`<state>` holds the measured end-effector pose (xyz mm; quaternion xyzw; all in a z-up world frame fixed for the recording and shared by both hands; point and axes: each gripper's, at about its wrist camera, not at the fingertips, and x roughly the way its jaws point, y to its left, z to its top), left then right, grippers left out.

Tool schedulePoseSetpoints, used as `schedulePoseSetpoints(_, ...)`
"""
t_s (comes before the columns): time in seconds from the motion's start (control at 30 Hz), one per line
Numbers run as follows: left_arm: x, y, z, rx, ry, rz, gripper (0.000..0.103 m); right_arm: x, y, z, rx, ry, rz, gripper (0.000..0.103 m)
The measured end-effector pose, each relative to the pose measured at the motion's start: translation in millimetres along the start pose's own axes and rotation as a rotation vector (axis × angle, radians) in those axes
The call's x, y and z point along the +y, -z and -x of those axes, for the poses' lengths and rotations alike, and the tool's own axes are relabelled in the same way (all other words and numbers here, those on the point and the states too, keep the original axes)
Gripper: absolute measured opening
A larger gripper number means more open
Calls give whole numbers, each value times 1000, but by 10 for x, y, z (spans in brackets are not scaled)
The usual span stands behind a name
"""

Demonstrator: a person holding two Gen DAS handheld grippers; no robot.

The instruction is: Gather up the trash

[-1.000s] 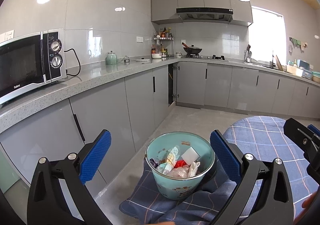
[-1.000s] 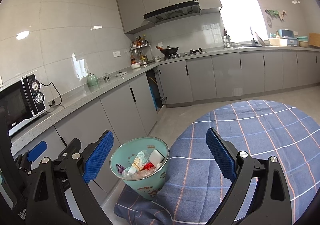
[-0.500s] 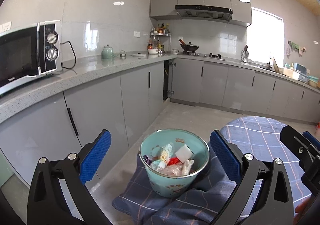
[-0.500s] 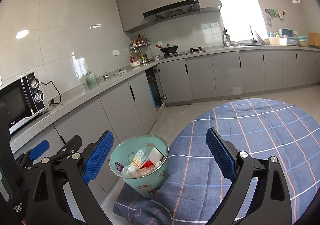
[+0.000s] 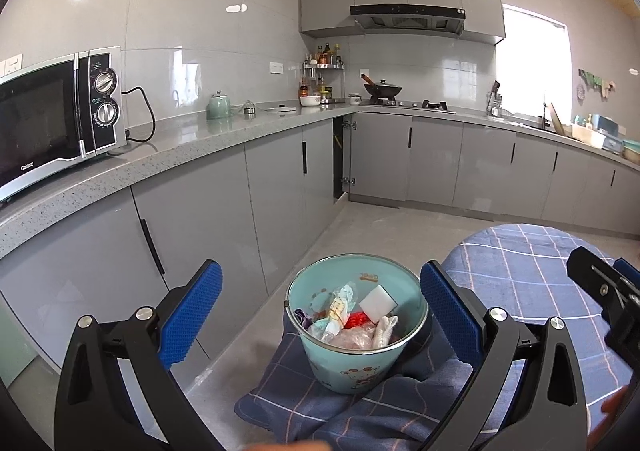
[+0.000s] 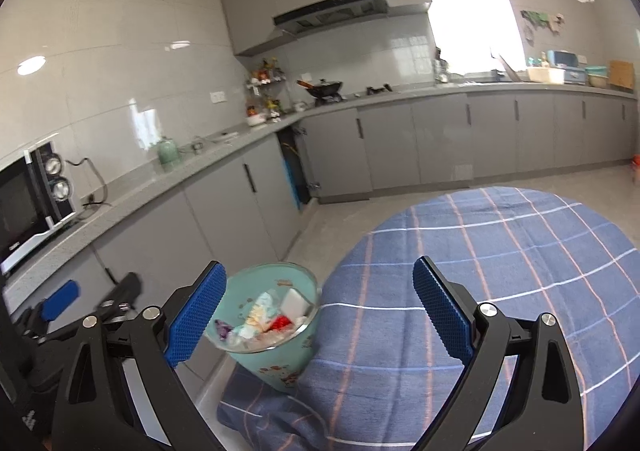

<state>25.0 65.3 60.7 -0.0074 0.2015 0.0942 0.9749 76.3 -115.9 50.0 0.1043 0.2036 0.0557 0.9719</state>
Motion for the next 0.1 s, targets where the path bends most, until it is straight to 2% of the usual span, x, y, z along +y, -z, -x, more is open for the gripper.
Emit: schedulePoseSetpoints(0.1,-21,37,-51,5,6,-11,97,-205,-35,-93,3,81,4,97)
